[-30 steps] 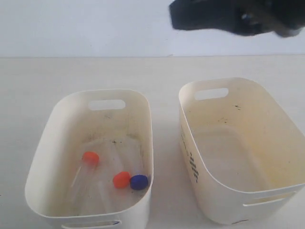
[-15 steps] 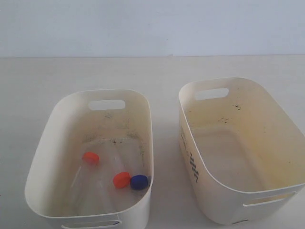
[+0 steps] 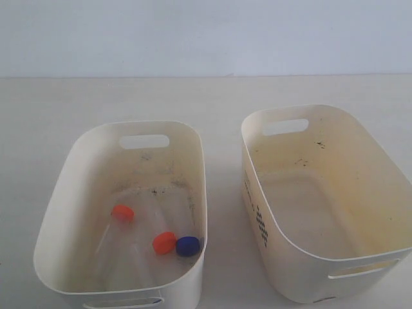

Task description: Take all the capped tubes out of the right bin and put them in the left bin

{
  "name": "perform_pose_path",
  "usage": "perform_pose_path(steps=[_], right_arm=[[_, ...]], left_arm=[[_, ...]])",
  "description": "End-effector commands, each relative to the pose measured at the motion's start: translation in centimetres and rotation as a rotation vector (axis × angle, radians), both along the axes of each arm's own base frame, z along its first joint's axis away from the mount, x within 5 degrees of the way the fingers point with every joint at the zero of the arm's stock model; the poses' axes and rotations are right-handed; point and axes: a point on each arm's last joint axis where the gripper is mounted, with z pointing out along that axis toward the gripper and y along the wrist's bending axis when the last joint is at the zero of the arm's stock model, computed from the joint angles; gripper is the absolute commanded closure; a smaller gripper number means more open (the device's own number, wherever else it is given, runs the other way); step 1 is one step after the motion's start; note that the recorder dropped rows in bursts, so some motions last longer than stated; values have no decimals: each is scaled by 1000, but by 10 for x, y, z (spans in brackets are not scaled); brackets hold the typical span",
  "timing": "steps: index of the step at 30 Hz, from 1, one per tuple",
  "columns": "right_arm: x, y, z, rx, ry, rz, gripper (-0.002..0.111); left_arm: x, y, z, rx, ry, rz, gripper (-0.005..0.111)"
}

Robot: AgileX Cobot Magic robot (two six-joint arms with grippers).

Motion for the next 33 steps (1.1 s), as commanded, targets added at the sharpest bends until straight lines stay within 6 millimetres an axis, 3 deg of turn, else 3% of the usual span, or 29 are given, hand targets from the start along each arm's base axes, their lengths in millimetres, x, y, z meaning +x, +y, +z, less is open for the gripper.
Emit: perform_pose_path(steps=[1,7,17,19,26,29,33], right_arm=[[5,-2,-17,-34,-17,-23,106],[8,-4,-30,-253,38,-55,106],[7,-6,-40,-301,141,-54,106],[8,-6,-32,-324,56,-67,106],[-9,-2,21,-597,-554,-226,106],[-18,-1,33,-608,-714,-276,106],[-20,-1,35,-582,-743,-275,106]], left_arm=[[0,0,2,-15,-8,1,102],[0,0,2,-15,-8,1,102],[0,0,2,-15,-10,1,102],[0,0,2,-15,-10,1,102],[0,0,2,-15,-10,1,102],[0,0,2,-15,-10,1,102],[0,0,2,-15,-8,1,102]])
